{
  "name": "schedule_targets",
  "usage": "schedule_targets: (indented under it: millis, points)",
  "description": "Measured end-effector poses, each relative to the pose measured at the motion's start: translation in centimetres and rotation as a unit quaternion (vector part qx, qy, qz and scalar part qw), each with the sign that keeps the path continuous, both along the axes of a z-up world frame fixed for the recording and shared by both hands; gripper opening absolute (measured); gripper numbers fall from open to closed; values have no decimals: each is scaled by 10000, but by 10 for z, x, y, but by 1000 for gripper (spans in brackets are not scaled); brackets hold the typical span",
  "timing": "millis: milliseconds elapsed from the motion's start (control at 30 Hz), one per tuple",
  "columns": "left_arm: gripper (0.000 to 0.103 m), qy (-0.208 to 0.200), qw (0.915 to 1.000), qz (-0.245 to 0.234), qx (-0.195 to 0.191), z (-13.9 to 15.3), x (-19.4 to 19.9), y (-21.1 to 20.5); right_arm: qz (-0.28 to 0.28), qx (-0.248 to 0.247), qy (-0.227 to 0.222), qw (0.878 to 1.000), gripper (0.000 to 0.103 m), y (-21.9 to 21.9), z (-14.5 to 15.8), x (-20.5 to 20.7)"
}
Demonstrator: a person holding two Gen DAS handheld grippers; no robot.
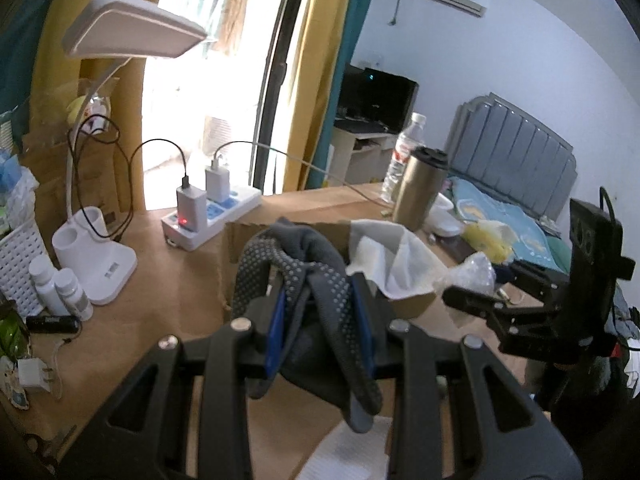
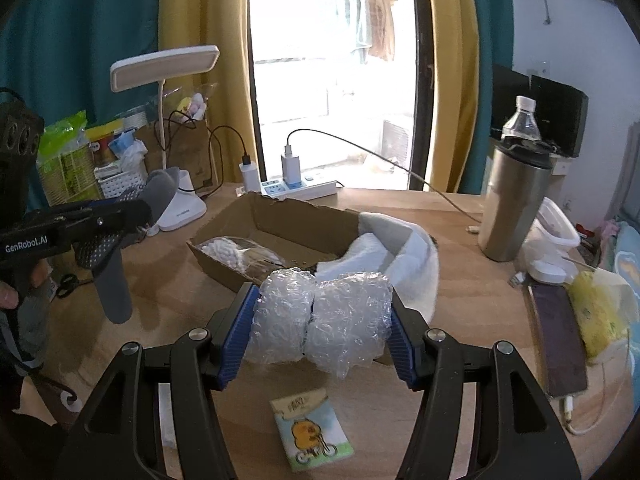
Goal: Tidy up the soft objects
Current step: 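Carry the grey gloves and bubble wrap over the cardboard box with both tools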
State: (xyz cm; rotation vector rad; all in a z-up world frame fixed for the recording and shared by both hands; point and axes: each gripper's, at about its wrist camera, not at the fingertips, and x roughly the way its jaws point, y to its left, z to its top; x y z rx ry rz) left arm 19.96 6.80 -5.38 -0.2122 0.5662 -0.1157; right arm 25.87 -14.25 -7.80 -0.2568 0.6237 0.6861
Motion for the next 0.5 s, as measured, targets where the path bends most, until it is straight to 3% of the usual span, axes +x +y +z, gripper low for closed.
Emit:
schedule_targets:
  millis: [500]
  points:
    - [32,170,9994,240,-186,-22,19,37,520,-192,358,9978,63,72,-23,30]
